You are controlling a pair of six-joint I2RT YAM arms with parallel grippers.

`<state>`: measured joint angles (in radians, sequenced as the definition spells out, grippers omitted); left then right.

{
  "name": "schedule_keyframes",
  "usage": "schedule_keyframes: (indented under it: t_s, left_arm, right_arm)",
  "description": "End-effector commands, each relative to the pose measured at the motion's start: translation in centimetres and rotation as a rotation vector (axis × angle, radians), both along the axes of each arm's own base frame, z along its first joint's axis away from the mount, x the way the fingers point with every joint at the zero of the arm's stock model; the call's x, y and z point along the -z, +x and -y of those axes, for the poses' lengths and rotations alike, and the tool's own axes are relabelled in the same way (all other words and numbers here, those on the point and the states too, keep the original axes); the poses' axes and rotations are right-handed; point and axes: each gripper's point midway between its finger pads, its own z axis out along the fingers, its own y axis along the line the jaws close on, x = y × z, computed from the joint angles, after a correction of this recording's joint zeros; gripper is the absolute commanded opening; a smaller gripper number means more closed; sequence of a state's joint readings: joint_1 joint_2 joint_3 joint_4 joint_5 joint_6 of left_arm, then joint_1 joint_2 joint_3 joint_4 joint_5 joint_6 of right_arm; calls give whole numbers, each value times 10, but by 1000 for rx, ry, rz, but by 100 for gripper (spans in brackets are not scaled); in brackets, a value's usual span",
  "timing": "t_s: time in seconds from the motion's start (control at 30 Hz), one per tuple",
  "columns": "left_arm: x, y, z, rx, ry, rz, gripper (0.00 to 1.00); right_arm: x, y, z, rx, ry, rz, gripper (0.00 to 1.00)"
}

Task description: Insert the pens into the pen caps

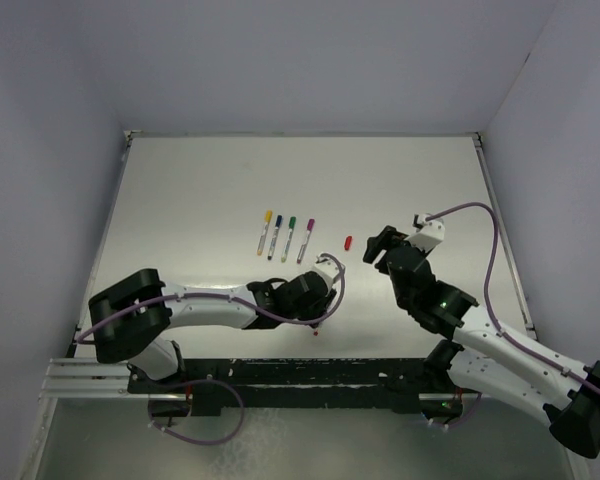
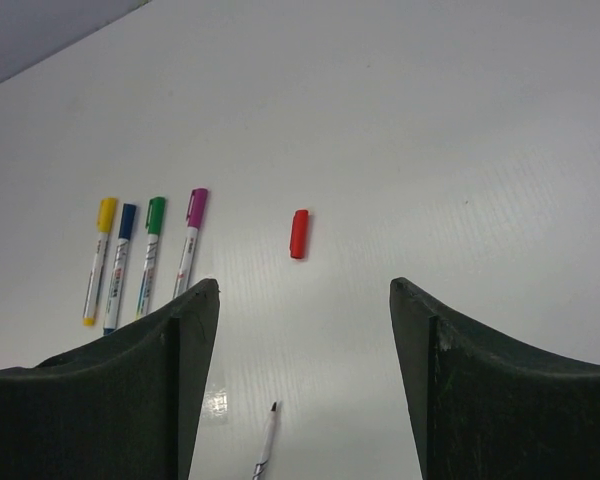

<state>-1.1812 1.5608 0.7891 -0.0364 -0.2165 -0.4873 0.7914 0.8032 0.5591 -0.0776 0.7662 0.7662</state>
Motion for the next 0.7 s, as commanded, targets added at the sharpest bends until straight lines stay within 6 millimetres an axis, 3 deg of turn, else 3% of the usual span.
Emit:
schedule_keyframes:
  t_s: [0.0,0.33,0.67]
  left_arm:
    - [-7,2,19,0,-41,10,44]
    - [7,-6,26,23,-6,-11,44]
    - [28,-9,0,-40,155,-45,38]
  right_arm:
    - [-9,1,2,21,47,30,70]
    - [-7,0,0,10,57,32,70]
    - [-10,1,-4,-3,76,37,69]
